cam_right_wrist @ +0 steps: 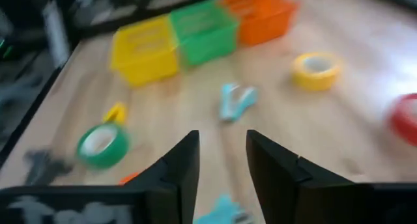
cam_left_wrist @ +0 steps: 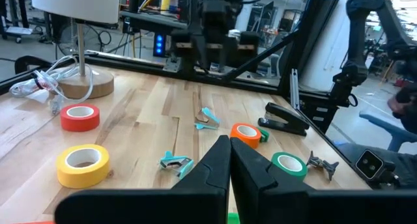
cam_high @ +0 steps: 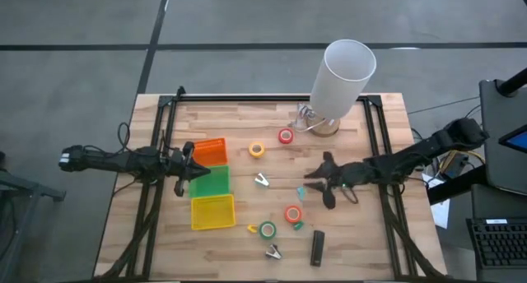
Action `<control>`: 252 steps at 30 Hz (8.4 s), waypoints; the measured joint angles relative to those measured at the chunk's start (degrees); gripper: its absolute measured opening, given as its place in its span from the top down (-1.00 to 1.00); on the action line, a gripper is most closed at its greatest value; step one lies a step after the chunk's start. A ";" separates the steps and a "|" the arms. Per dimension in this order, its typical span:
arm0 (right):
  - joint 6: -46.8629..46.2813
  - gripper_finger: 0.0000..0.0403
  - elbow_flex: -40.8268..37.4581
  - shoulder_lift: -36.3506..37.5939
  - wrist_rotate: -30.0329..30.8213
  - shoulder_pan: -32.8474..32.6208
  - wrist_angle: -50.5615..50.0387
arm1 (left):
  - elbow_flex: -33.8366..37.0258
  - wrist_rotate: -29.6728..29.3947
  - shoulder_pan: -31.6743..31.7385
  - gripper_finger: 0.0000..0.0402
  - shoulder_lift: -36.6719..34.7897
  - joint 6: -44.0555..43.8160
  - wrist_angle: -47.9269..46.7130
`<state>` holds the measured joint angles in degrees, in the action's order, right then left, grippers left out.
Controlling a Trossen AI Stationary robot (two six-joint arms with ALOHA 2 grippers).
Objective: Pick and place Stapler, Stapler remover, tape
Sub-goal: Put the orange tape into the orange basket
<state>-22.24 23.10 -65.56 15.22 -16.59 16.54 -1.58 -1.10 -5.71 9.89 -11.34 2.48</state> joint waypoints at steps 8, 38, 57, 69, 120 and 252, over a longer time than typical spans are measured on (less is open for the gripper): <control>-7.49 0.35 12.69 -9.36 -6.11 -0.06 -15.72 | 0.00 0.00 0.01 0.94 0.00 0.01 0.00; 7.65 0.47 35.40 -34.66 -7.65 -3.78 -38.24 | 0.00 0.00 -0.01 0.94 0.07 0.01 -0.05; 8.48 0.54 36.58 -38.53 -7.73 -3.81 -38.69 | 0.00 0.00 -0.01 0.94 0.09 -0.01 -0.69; 8.76 0.75 36.52 -38.53 -7.70 -3.81 -38.61 | 0.00 0.00 -0.01 0.94 0.09 0.00 -0.97; 18.84 0.75 43.95 -35.91 7.56 -3.64 -32.18 | 0.00 -8.92 0.01 0.94 0.56 -7.88 16.17; 17.22 0.32 38.97 -29.81 32.95 -12.30 -24.53 | -31.91 -18.96 10.70 0.71 51.15 -30.95 -29.18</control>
<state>-5.02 62.06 -95.37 48.17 -28.88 -7.99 -33.50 -20.07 4.99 61.04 -42.29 -26.70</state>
